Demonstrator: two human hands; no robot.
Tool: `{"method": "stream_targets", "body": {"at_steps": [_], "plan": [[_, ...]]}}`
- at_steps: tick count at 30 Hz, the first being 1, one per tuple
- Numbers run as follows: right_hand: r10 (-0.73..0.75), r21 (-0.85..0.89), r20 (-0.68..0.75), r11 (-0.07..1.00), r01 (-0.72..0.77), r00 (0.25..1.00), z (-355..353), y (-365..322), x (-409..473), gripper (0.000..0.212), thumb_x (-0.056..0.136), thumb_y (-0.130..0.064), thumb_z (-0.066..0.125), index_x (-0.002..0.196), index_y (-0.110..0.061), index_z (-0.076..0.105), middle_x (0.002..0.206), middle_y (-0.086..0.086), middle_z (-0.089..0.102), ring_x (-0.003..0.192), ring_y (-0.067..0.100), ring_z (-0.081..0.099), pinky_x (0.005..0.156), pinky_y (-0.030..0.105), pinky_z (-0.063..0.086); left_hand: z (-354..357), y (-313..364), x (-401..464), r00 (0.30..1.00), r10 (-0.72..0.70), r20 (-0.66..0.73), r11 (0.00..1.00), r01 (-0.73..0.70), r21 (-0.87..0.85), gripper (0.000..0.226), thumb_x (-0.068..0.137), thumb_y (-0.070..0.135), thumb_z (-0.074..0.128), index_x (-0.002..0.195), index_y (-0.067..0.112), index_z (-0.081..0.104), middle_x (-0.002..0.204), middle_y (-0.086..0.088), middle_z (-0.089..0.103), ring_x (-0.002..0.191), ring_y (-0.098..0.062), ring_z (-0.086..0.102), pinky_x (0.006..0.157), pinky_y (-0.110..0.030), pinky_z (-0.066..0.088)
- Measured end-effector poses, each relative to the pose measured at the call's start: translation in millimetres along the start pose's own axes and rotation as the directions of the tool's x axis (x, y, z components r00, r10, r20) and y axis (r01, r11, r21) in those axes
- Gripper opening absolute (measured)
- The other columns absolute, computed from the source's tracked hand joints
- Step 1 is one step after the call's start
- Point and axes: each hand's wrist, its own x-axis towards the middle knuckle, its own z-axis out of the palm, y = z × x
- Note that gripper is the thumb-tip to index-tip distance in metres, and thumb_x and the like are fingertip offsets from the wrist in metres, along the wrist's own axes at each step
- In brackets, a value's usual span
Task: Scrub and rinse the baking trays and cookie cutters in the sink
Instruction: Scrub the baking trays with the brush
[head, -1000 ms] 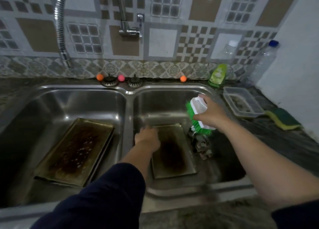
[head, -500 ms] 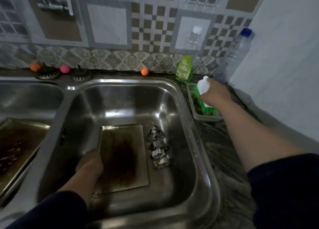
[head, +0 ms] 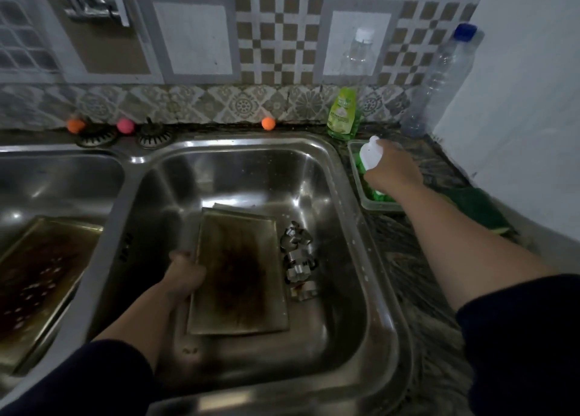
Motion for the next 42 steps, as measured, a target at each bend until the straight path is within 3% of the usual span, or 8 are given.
{"method": "stream_targets", "body": {"at_steps": [7, 16, 21, 27, 32, 35, 38, 42], "plan": [[-0.075, 0.089, -0.166, 0.992, 0.091, 0.983, -28, -42, -31, 0.081, 0.077, -0.018, 0.066, 0.147, -0.034, 0.027, 0.142, 0.009, 0.044, 0.126, 0.035, 0.044, 0.097, 0.043, 0.044, -23, 13, -35, 0.898, 0.329, 0.292, 0.933, -0.261, -0.250, 0.062, 0.096, -0.001, 0.047, 0.111, 0.058, 0.039, 0.103, 0.010, 0.060, 0.092, -0.009, 0.059, 0.063, -0.024, 0.053], [-0.489, 0.210, 0.107, 0.862, 0.461, 0.866, 71, -121, -161, 0.084, 0.077, -0.017, 0.070, 0.146, -0.041, 0.028, 0.145, -0.003, 0.045, 0.130, 0.021, 0.045, 0.106, 0.036, 0.040, -62, 10, -35, 0.889, 0.453, 0.066, 0.822, -0.387, -0.418, 0.065, 0.101, 0.001, 0.034, 0.153, 0.035, 0.015, 0.154, 0.006, 0.031, 0.140, -0.018, 0.032, 0.116, -0.038, 0.027], [-0.729, 0.072, 0.070, 0.685, 0.725, 0.681, 101, -137, -213, 0.072, 0.086, -0.011, 0.058, 0.147, -0.036, 0.030, 0.152, -0.009, 0.033, 0.122, 0.027, 0.047, 0.099, 0.042, 0.041, -95, 24, -55, 0.834, 0.548, -0.060, 0.724, -0.509, -0.465, 0.062, 0.099, -0.005, 0.028, 0.153, 0.026, 0.022, 0.141, -0.001, 0.049, 0.128, -0.017, 0.048, 0.112, -0.039, 0.036], [-0.611, -0.012, -0.151, 0.787, 0.617, 0.777, 60, -207, -128, 0.079, 0.081, -0.006, 0.064, 0.147, -0.033, 0.030, 0.144, 0.006, 0.042, 0.127, 0.035, 0.043, 0.107, 0.046, 0.034, -99, 39, -85, 0.801, 0.585, -0.131, 0.581, -0.526, -0.621, 0.045, 0.105, 0.003, 0.023, 0.124, 0.036, 0.047, 0.089, 0.027, 0.067, 0.082, 0.013, 0.062, 0.074, -0.008, 0.046], [-0.729, 0.033, 0.012, 0.685, 0.728, 0.685, 71, -198, -183, 0.079, 0.083, -0.007, 0.063, 0.146, -0.039, 0.030, 0.144, 0.000, 0.040, 0.125, 0.028, 0.044, 0.103, 0.041, 0.039, -124, 44, -71, 0.816, 0.541, -0.201, 0.465, -0.490, -0.738, 0.050, 0.102, -0.006, 0.024, 0.133, 0.024, 0.048, 0.100, 0.020, 0.070, 0.089, 0.010, 0.064, 0.074, -0.007, 0.048], [-0.813, 0.003, 0.047, 0.582, 0.813, 0.581, 87, -168, -221, 0.073, 0.083, -0.007, 0.062, 0.144, -0.038, 0.035, 0.142, -0.001, 0.041, 0.124, 0.028, 0.045, 0.100, 0.042, 0.039, -133, 39, -61, 0.812, 0.516, -0.273, 0.466, -0.534, -0.706, 0.056, 0.100, -0.004, 0.026, 0.148, 0.023, 0.036, 0.141, 0.002, 0.052, 0.125, -0.006, 0.050, 0.103, -0.023, 0.045], [-0.717, -0.055, -0.068, 0.697, 0.715, 0.693, 64, -180, -179, 0.072, 0.083, -0.006, 0.063, 0.145, -0.030, 0.036, 0.142, 0.005, 0.044, 0.124, 0.031, 0.046, 0.104, 0.043, 0.039, -128, 40, -65, 0.784, 0.589, -0.197, 0.478, -0.535, -0.697, 0.063, 0.090, 0.001, 0.036, 0.142, 0.037, 0.044, 0.144, -0.002, 0.049, 0.134, -0.020, 0.046, 0.112, -0.048, 0.035], [-0.531, 0.032, -0.200, 0.836, 0.547, 0.823, 20, -205, -116, 0.077, 0.082, -0.001, 0.066, 0.146, -0.028, 0.031, 0.145, 0.009, 0.040, 0.127, 0.032, 0.044, 0.102, 0.043, 0.042, -112, 54, -81, 0.803, 0.554, -0.220, 0.549, -0.552, -0.628, 0.067, 0.084, 0.013, 0.037, 0.134, 0.056, 0.043, 0.141, 0.019, 0.050, 0.133, -0.010, 0.044, 0.114, -0.046, 0.032]]}}
